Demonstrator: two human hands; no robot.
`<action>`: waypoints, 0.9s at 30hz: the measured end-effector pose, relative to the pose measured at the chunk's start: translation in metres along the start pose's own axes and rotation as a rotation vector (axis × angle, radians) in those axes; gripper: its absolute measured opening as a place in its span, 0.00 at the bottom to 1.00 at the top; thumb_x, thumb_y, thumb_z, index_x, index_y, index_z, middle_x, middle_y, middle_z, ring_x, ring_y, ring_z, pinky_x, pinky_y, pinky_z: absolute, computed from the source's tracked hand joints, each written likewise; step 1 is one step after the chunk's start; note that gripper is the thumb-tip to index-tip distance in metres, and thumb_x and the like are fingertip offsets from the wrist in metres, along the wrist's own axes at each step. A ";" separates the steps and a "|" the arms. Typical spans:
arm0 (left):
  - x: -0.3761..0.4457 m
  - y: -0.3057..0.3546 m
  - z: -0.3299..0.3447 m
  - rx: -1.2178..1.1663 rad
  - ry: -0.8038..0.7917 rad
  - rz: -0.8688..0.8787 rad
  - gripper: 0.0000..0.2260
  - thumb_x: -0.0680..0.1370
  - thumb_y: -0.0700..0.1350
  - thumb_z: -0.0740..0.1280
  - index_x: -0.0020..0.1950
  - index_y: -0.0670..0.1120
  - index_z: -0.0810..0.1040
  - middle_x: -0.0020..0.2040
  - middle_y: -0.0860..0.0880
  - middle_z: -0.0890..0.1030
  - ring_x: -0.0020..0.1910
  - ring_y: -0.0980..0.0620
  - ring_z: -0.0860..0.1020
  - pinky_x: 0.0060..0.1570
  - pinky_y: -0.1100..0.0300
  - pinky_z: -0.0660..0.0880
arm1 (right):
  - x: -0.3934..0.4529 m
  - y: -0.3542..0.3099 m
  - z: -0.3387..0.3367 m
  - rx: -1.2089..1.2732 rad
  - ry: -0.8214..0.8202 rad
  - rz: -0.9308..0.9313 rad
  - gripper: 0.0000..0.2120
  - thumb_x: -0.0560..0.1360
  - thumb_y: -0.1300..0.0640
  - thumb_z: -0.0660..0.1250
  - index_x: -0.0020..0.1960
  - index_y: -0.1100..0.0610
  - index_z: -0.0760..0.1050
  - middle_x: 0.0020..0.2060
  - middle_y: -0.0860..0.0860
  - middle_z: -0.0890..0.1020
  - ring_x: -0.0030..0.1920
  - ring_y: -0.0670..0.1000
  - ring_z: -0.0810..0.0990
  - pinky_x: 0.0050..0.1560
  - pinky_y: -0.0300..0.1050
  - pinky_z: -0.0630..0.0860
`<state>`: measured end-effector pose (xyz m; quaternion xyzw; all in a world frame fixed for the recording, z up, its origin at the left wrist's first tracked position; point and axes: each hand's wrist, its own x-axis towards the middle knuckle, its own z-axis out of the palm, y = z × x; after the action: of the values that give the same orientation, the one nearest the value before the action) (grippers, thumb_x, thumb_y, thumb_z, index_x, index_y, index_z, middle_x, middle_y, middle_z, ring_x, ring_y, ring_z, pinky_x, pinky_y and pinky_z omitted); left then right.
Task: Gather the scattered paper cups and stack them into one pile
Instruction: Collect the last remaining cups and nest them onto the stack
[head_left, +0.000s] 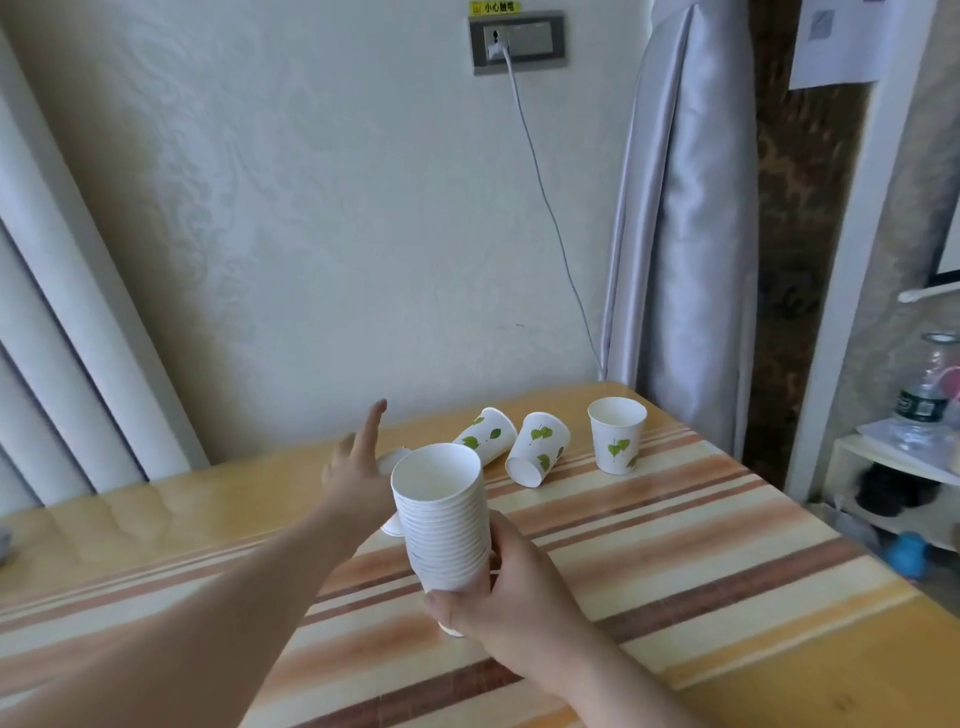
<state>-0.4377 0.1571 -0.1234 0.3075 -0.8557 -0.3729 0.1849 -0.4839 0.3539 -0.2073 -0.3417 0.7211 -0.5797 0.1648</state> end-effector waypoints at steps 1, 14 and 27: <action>0.005 0.003 0.004 0.171 -0.063 0.055 0.47 0.79 0.50 0.74 0.89 0.61 0.48 0.82 0.44 0.65 0.82 0.40 0.63 0.81 0.42 0.60 | 0.000 0.001 0.000 -0.007 -0.001 -0.005 0.28 0.65 0.39 0.81 0.61 0.27 0.75 0.55 0.32 0.86 0.54 0.36 0.84 0.55 0.44 0.85; -0.006 -0.046 -0.016 0.017 0.024 -0.096 0.24 0.83 0.46 0.71 0.77 0.59 0.70 0.63 0.42 0.77 0.58 0.40 0.78 0.59 0.48 0.75 | 0.001 0.001 -0.004 0.013 -0.040 -0.005 0.30 0.65 0.40 0.82 0.62 0.26 0.74 0.56 0.30 0.85 0.55 0.34 0.84 0.55 0.43 0.84; -0.060 -0.034 -0.041 -1.083 -0.046 -0.216 0.25 0.76 0.42 0.77 0.72 0.46 0.77 0.57 0.42 0.84 0.47 0.46 0.87 0.51 0.56 0.83 | 0.001 0.000 -0.003 0.015 -0.043 0.021 0.28 0.64 0.39 0.81 0.61 0.28 0.75 0.54 0.30 0.85 0.53 0.34 0.84 0.55 0.45 0.84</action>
<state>-0.3575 0.1579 -0.1272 0.2463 -0.5090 -0.7832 0.2586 -0.4870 0.3553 -0.2065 -0.3454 0.7166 -0.5758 0.1888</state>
